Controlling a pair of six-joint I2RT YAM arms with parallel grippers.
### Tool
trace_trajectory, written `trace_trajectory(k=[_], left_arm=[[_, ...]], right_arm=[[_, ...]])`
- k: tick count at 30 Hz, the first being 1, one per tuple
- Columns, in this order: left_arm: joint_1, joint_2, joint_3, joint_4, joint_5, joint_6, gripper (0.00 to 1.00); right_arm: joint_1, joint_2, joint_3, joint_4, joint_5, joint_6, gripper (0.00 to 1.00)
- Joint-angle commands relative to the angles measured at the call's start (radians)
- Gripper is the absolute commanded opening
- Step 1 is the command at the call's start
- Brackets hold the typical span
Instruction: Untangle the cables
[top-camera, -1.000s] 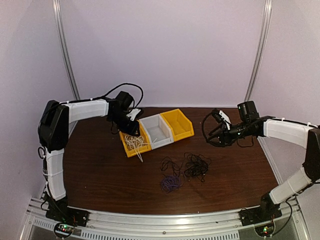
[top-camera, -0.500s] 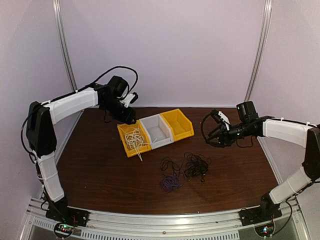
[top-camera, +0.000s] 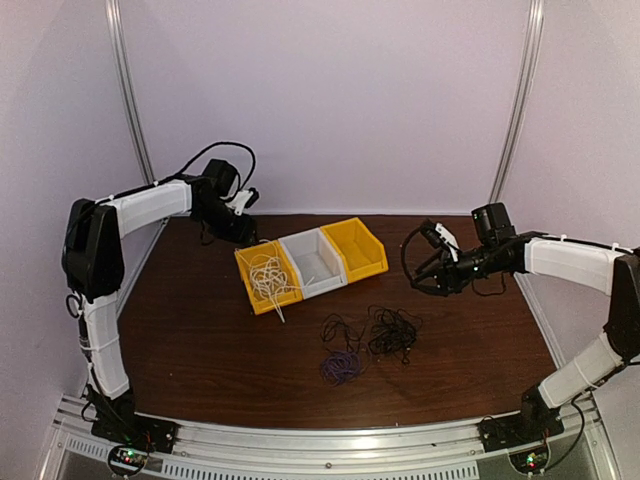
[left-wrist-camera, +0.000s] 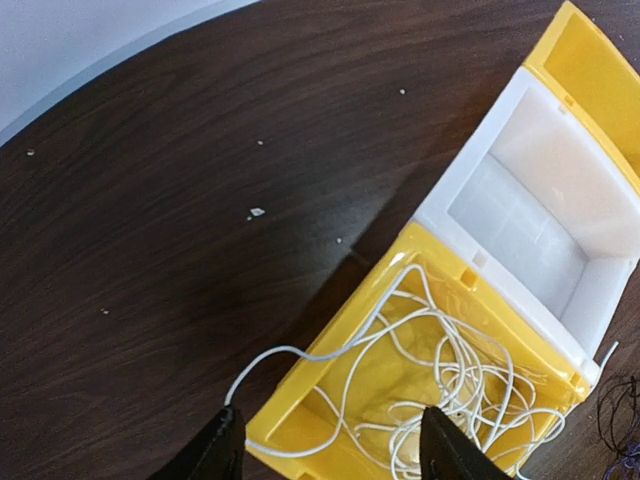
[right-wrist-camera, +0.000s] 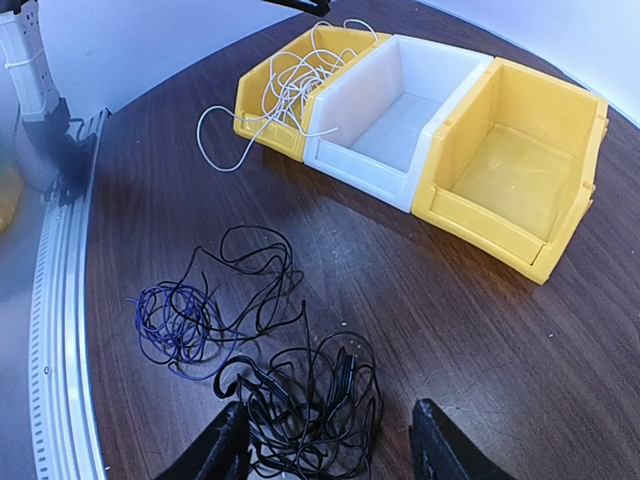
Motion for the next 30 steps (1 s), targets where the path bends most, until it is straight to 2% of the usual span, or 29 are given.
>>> trace_trajectory(k=[1, 7, 16, 24, 30], left_arm=[[-0.01, 0.034, 0.041, 0.073, 0.069, 0.101, 0.58], [-0.005, 0.08, 0.075, 0.08, 0.045, 0.166, 0.46], [-0.005, 0.133, 0.098, 0.1, 0.051, 0.219, 0.41], [-0.005, 0.154, 0.121, 0.106, 0.05, 0.23, 0.2], [-0.005, 0.127, 0.125, 0.106, 0.043, 0.23, 0.12]], right_arm=[[0.005, 0.005, 0.024, -0.005, 0.004, -0.011, 0.55], [0.007, 0.021, 0.028, -0.008, 0.003, -0.013, 0.55], [0.008, 0.036, 0.033, -0.018, 0.001, -0.02, 0.55], [0.008, 0.045, 0.036, -0.021, 0.006, -0.022, 0.55], [0.008, 0.051, 0.036, -0.021, 0.007, -0.022, 0.55]])
